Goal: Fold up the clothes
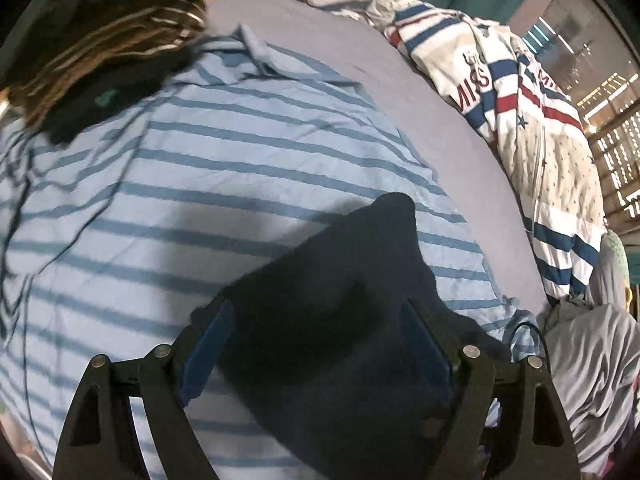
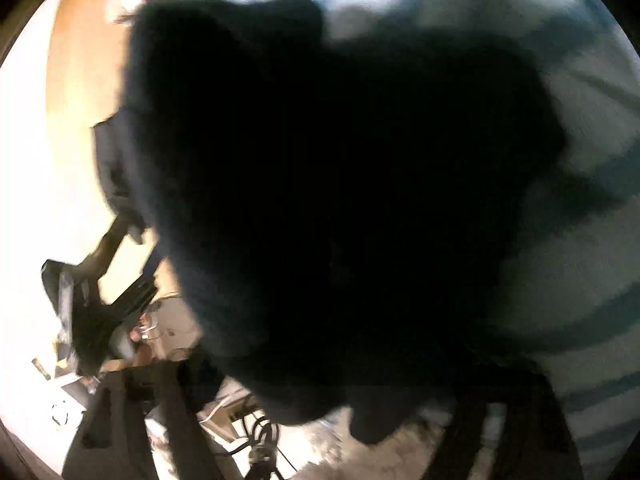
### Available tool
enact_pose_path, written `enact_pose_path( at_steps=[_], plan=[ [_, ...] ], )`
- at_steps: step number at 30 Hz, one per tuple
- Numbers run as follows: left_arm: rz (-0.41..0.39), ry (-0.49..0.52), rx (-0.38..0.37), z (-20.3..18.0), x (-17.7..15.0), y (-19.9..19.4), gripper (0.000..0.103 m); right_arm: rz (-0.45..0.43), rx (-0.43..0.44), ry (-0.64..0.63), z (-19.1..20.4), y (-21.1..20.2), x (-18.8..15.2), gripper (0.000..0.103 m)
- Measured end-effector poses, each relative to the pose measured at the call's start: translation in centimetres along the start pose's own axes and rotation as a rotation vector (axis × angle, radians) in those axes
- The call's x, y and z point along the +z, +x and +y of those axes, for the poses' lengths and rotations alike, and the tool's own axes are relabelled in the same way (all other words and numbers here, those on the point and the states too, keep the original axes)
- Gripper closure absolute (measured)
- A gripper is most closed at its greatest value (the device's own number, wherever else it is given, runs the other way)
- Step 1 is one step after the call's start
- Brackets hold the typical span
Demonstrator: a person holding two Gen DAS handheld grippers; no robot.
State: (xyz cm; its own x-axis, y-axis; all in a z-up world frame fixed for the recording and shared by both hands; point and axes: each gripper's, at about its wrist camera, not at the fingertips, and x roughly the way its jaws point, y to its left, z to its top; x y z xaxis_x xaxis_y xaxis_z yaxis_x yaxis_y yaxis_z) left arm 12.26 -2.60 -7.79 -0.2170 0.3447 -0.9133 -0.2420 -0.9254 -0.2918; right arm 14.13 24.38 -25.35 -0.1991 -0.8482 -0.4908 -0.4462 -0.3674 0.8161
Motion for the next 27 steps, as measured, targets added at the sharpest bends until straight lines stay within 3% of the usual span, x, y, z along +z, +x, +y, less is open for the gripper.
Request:
enact_pose_path(
  at_steps=[3, 7, 9, 12, 13, 15, 17, 18, 19, 20, 23, 27],
  plan=[
    [0.043, 0.058, 0.005, -0.1, 1.7, 1.2, 0.018, 0.019, 0.005, -0.003, -0.1, -0.2, 0.2, 0.053],
    [0.125, 0.140, 0.007, -0.7, 4.0, 3.2, 0.018, 0.038, 0.049, 0.056, -1.2, -0.4, 0.5, 0.054],
    [0.231, 0.167, 0.026, -0.9, 4.7, 5.7, 0.018, 0.045, 0.055, 0.065, -1.4, -0.2, 0.6, 0.053],
    [0.369, 0.115, 0.039, 0.3, 4.4, 10.2, 0.017, 0.055, 0.057, 0.072, -1.6, 0.0, 0.9, 0.051],
    [0.415, 0.095, 0.043, 0.7, 4.2, 11.7, 0.002, 0.058, 0.055, 0.074, -1.6, 0.0, 1.0, 0.050],
    [0.402, 0.046, 0.018, 1.5, 3.7, 12.5, 0.000, 0.060, 0.042, 0.065, -1.4, 0.0, 1.2, 0.050],
    [0.335, 0.062, -0.007, 1.5, 2.9, 11.7, 0.003, 0.062, 0.023, 0.049, -1.0, 0.0, 1.3, 0.050],
    [0.305, 0.073, -0.026, 1.4, 2.4, 11.1, 0.009, 0.063, 0.008, 0.033, -0.7, -0.1, 1.4, 0.051],
    [0.262, 0.073, -0.071, 1.3, 1.6, 10.2, 0.027, 0.063, -0.006, 0.018, -0.4, -0.1, 1.5, 0.053],
    [0.226, 0.064, -0.100, 1.3, 1.0, 9.5, 0.039, 0.064, -0.018, 0.002, 0.0, -0.1, 1.5, 0.053],
    [0.140, 0.028, -0.115, 1.3, -0.5, 7.5, 0.055, 0.075, -0.039, -0.034, 1.0, -0.2, 1.8, 0.056],
    [0.034, -0.042, -0.134, 1.2, -2.3, 4.5, 0.064, 0.104, -0.130, -0.147, 3.8, -0.6, 2.2, 0.062]
  ],
)
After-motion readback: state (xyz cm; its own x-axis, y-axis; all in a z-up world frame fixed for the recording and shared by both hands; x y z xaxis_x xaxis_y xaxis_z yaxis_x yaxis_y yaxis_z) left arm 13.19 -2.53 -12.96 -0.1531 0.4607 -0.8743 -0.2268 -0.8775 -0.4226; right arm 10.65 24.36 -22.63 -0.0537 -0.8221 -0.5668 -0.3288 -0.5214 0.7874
